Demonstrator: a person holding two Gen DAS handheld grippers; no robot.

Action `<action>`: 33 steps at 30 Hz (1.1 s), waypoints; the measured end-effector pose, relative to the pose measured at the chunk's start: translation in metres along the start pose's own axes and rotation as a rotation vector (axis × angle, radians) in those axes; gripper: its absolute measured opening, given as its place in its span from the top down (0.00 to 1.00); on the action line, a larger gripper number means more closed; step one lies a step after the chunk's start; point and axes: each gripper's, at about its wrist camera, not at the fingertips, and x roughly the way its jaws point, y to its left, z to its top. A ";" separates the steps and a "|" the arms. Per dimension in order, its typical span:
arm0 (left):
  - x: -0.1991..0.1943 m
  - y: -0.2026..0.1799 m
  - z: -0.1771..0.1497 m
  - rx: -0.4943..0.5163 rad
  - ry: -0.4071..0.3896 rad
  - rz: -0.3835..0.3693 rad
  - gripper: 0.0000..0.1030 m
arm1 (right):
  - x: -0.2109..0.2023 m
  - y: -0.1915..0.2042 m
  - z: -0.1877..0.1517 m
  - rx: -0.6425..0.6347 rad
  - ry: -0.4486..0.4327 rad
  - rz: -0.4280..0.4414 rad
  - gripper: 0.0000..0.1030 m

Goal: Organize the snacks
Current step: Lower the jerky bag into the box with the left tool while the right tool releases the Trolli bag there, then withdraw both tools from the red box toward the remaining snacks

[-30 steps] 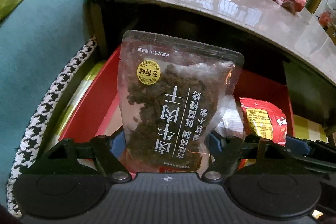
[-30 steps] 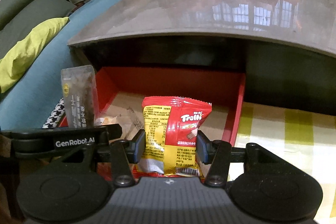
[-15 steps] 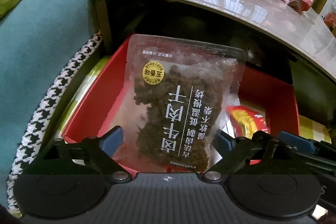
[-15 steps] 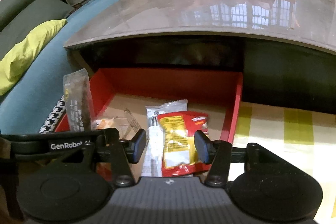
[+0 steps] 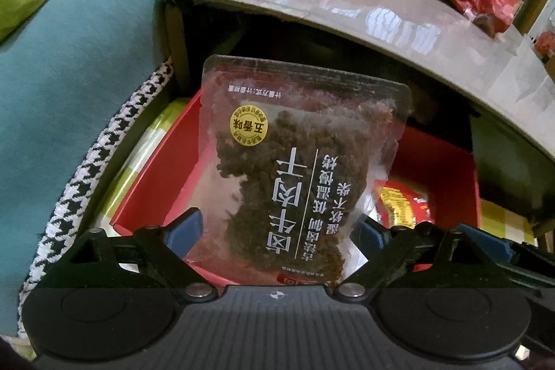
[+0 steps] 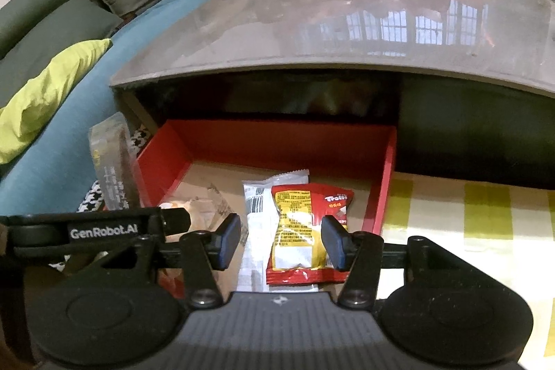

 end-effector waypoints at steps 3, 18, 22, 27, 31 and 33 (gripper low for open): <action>-0.006 0.002 0.000 -0.004 -0.010 -0.002 0.09 | -0.004 0.000 0.001 0.000 -0.007 0.001 0.39; -0.018 0.003 0.006 -0.043 -0.080 -0.005 0.06 | -0.007 -0.002 0.002 0.011 -0.011 0.003 0.38; -0.030 0.005 0.011 -0.063 -0.143 -0.002 0.04 | -0.007 -0.004 0.003 0.015 -0.011 0.000 0.37; -0.036 0.002 0.013 -0.048 -0.175 0.008 0.03 | -0.008 -0.005 0.002 0.013 -0.009 0.003 0.36; -0.032 0.001 0.012 -0.042 -0.160 0.021 0.03 | -0.008 -0.005 0.002 0.011 -0.009 0.003 0.36; -0.032 0.003 0.010 -0.042 -0.153 0.030 0.03 | -0.009 -0.005 0.002 0.009 -0.008 -0.001 0.36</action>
